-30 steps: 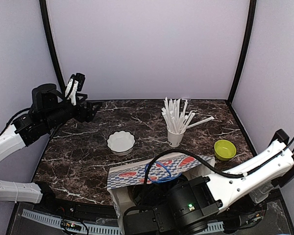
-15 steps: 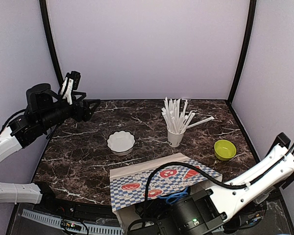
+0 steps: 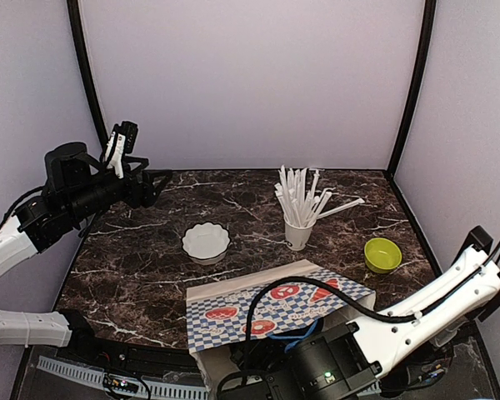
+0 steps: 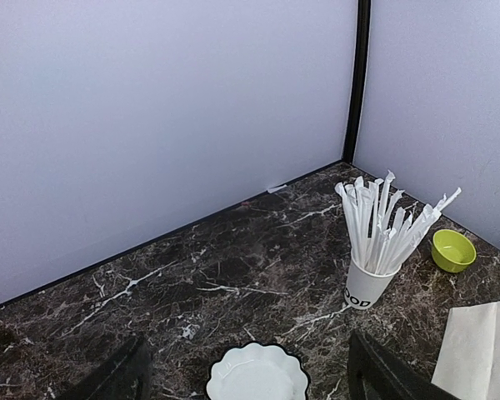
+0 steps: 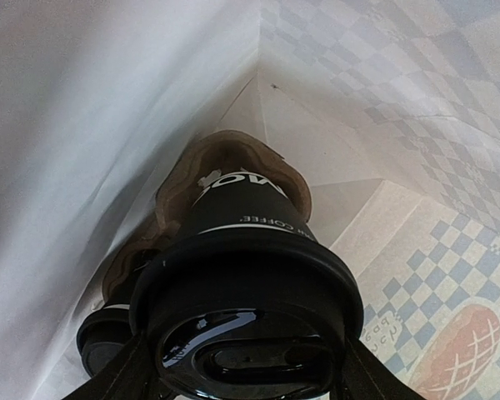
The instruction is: Pack the takeout coffee
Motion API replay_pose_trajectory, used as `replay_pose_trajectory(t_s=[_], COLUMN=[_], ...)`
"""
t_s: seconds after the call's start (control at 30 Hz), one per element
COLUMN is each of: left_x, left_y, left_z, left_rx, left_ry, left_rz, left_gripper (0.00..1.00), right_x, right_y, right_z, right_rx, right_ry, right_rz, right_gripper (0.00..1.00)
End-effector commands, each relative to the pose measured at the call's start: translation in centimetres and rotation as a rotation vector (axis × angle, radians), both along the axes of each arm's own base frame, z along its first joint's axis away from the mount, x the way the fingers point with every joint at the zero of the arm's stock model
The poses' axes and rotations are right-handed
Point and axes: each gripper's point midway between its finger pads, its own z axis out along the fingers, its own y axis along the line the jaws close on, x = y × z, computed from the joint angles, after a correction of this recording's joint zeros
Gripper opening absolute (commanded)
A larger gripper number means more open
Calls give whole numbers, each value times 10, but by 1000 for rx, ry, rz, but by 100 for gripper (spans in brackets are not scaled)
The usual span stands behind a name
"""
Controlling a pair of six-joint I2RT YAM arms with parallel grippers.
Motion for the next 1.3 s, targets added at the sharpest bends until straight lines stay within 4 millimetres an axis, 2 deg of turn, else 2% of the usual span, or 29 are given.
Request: replay_pose_trajectory(t_s=[0.0,0.27,0.63,0.87,1.27], left_x=[-4,-6,-6,-5,-2], left_y=[-1,0,-1,1,1], left_z=[3,5,3,2,-2], left_rx=[-19,-20,-13,-8,15], left_ry=[-14,-20,-20,-19,-22], left_rz=[-14,-15,-16,-4,-1], left_gripper=[83,83,83,83,83], right_x=[5,24,37,51,65], right_y=[2,3,7,17,18], right_z=[-4,-12,-19,-20,-28], right_rx=[-1,-13,-14,-1,-75], right_ry=[-16,-43,-14,5,224], right_rz=[-10,-43,-65,-83,-148], right_gripper=[24,25,26,27,29])
